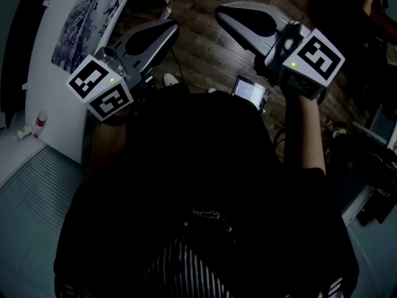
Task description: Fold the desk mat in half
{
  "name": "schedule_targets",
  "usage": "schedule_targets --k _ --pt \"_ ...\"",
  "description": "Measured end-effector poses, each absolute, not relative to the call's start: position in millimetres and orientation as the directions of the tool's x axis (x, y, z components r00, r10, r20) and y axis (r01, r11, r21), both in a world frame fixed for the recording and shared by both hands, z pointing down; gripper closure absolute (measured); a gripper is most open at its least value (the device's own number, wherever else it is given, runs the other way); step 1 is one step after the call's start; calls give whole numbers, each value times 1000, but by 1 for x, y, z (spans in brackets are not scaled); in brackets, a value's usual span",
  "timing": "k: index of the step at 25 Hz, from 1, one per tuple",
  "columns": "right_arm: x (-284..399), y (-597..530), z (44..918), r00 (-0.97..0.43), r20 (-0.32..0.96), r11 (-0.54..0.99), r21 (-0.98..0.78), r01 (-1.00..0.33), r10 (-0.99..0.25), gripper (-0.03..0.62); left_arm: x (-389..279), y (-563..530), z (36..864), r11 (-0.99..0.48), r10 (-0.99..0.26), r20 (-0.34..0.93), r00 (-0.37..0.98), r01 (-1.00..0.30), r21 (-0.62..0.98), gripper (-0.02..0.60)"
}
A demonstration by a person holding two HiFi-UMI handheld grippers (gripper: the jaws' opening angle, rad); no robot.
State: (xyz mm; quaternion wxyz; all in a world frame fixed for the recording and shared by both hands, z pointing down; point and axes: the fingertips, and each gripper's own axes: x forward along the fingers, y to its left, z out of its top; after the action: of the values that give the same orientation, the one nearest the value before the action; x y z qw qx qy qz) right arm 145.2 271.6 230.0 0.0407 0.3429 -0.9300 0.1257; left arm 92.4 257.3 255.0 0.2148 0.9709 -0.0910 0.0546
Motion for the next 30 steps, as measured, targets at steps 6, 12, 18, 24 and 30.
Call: schedule_targets --k 6,12,18,24,30 --pt "86 200 232 -729 205 704 -189 -684 -653 591 31 185 256 -890 -132 109 985 -167 425 581" --pt "70 185 230 -727 210 703 -188 -686 -654 591 16 172 256 -894 -130 108 986 -164 416 581" --pt "67 185 228 -734 213 711 -186 -678 -644 591 12 169 255 -897 -153 117 981 -187 400 581" --pt "16 148 235 -750 238 727 -192 -659 -617 591 -42 137 274 -870 -198 99 975 -221 441 581" --pt "-6 115 239 -778 250 755 -202 -624 -576 591 -64 111 286 -845 -232 113 966 -258 469 581"
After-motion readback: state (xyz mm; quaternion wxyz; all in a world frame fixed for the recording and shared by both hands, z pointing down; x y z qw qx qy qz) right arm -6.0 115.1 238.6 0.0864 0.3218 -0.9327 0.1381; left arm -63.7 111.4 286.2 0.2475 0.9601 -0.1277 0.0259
